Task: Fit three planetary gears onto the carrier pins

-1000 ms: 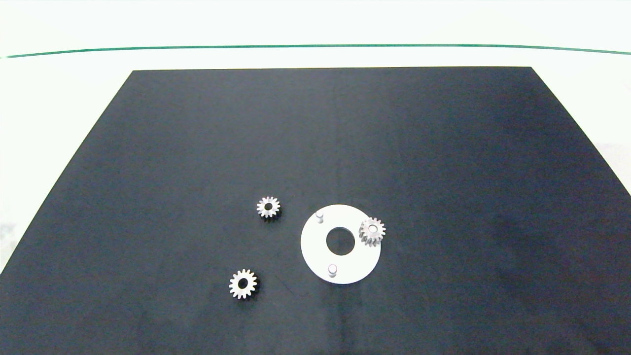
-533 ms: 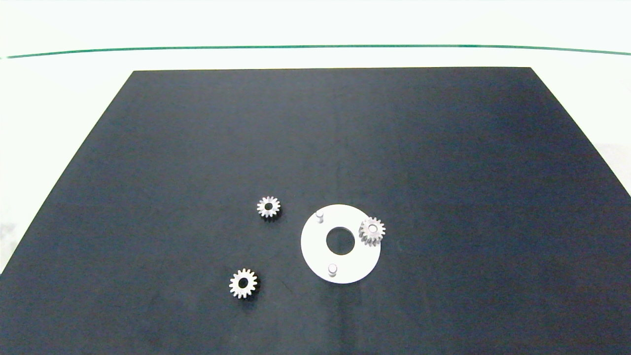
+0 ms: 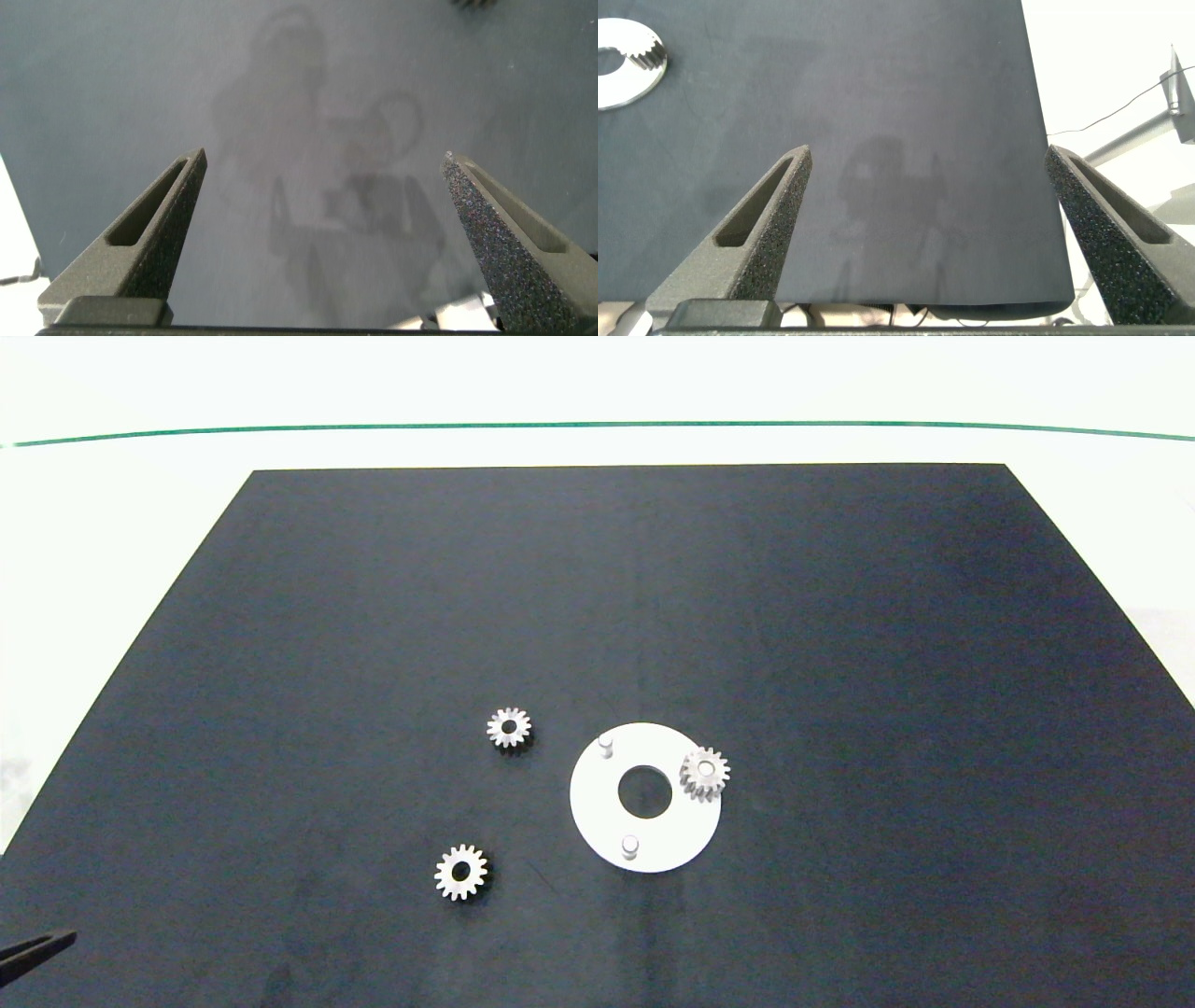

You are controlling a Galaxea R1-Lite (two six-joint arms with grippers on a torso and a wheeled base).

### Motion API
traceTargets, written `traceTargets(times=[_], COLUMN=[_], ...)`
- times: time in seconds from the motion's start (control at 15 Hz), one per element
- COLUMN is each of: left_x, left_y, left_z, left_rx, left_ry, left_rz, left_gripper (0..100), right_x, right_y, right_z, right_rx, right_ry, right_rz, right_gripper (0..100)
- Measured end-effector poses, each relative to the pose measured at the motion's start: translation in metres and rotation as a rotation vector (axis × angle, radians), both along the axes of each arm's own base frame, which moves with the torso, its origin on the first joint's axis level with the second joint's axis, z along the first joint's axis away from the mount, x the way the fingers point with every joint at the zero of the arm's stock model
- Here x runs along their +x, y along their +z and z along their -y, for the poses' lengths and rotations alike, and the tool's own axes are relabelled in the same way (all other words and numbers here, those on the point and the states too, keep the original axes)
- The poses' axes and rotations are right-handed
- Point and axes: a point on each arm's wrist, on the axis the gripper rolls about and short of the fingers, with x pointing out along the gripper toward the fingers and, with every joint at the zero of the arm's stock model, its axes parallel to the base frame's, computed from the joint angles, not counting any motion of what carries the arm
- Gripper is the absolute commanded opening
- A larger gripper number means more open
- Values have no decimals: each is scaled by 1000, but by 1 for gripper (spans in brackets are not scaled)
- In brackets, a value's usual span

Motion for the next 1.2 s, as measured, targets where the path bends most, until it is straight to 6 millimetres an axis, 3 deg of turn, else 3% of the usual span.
traceTargets(times=[0.47,1.2], left_x=[35,83], left_y=[-2,-10], left_z=[21,72], left_rx=[9,20], left_ry=[-162,-313], left_rz=[-69,-80], left_gripper=[100,100], right_x=[-5,-5], right_y=[-3,-3], right_z=[1,1], right_rx=[6,-5], right_ry=[0,-1], right_rz=[23,21], right_gripper=[100,100])
